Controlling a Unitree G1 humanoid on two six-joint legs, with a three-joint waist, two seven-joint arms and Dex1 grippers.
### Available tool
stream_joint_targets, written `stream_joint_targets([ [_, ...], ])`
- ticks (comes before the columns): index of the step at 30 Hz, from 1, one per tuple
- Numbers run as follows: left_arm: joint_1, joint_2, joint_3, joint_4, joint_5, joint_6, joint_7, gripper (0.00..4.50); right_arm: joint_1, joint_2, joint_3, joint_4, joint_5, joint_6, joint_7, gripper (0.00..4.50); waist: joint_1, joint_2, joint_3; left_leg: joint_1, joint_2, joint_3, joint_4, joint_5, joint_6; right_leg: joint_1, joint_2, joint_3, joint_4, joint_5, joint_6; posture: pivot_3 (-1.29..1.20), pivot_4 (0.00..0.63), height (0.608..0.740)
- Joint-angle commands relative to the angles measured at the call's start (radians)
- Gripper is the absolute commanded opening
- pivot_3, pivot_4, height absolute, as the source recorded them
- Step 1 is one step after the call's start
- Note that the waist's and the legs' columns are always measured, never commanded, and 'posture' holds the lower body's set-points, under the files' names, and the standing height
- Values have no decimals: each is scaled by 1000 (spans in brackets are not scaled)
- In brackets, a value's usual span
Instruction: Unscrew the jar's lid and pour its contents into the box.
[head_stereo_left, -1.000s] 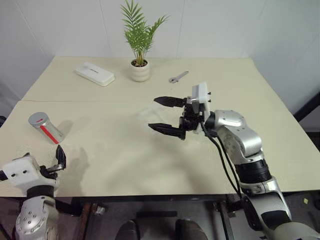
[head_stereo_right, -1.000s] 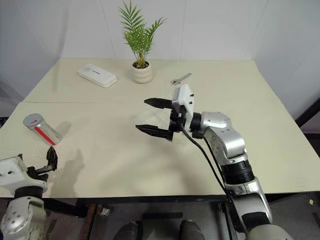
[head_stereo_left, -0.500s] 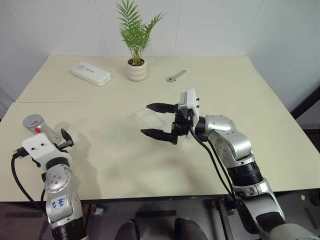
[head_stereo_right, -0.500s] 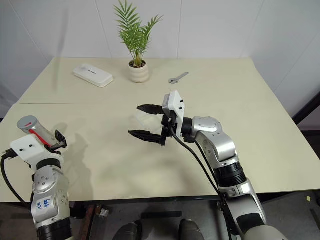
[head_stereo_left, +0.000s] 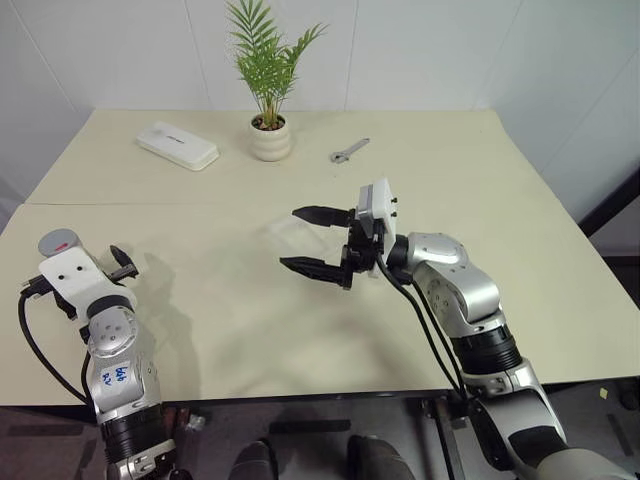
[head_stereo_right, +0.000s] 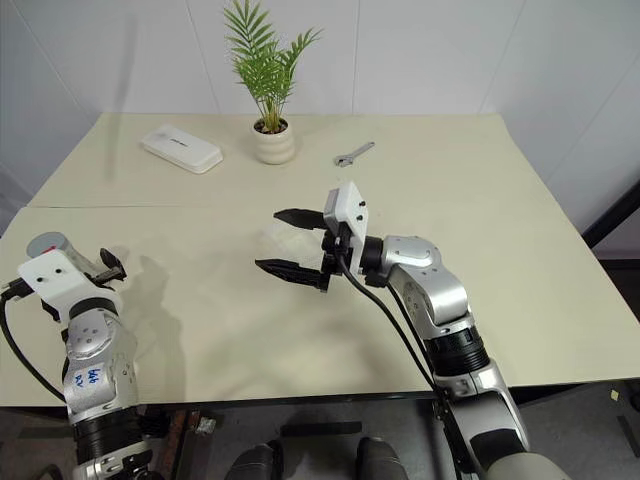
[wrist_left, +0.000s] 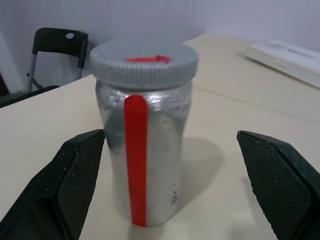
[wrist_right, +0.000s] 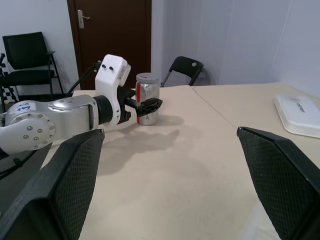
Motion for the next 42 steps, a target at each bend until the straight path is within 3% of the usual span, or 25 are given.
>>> stream_joint_targets([
  [1, -43, 52, 16, 58, 13, -47, 3, 4487, 11, -11, -25, -61, 11, -2, -18, 4500, 0, 0, 0, 0, 0, 0, 0, 0, 0, 0, 0, 0, 0, 0, 0, 0, 150, 740],
  [9, -106, 147, 4, 233, 9, -101, -30, 4487, 36, -26, -33, -95, 17, 5, -50, 4500, 0, 0, 0, 0, 0, 1, -1, 0, -1, -1, 0, 0, 0, 0, -1, 0, 150, 740],
  [12, -115, 163, -6, 267, 9, -111, -44, 3926, 46, -29, -35, -106, 19, 7, -59, 4500, 0, 0, 0, 0, 0, 1, -1, 0, -1, -1, 0, 0, 1, 0, -1, 0, 150, 740],
  [18, -118, 156, -7, 247, -8, -115, -43, 2043, 60, -30, -38, -114, 20, 4, -72, 4500, 0, 0, 0, 0, 1, 1, 0, 0, -1, -1, 0, 0, 1, 0, -1, 0, 150, 740],
  [19, -115, 152, -13, 227, -23, -128, -70, 1920, 66, -31, -37, -118, 19, 2, -73, 4500, 0, 0, 0, 0, 1, 1, 0, 0, -1, -1, 0, 0, 1, 0, -1, 0, 150, 740],
  [24, -45, 156, -50, 5, -128, -127, -260, 1921, 91, -64, -54, -170, 43, 49, -80, 4500, 0, 0, 0, -1, 1, 1, -1, -1, -1, -1, 0, 0, 1, -1, -1, 0, 150, 740],
  [28, 89, 281, -97, -232, -307, -12, -578, 1921, 64, -114, -74, -209, 60, 142, -108, 4500, -3, 0, 0, -1, 2, 4, -3, -2, -3, -3, 0, 1, 0, -1, -2, 0, 150, 740],
  [33, 90, 381, -193, -306, -449, 70, -842, 1921, -49, -127, -27, -252, 61, 271, -138, 4500, -4, 1, 0, 2, 2, 4, -5, -1, -3, -4, 0, 2, 3, -4, -7, 0, 150, 740],
  [36, 58, 390, -275, -319, -488, 130, -925, 1921, -97, -112, -6, -267, 73, 333, -156, 4500, -3, 1, 0, 2, 2, 5, -5, -1, -3, -4, 0, 3, 3, -8, -14, 0, 150, 740],
  [42, 21, 371, -395, -349, -535, 189, -1046, 1921, -141, -55, 24, -253, 59, 376, -206, 4500, -4, 1, 0, 2, 2, 6, -5, -2, -2, -5, 1, 3, 3, -4, -8, 0, 150, 740],
])
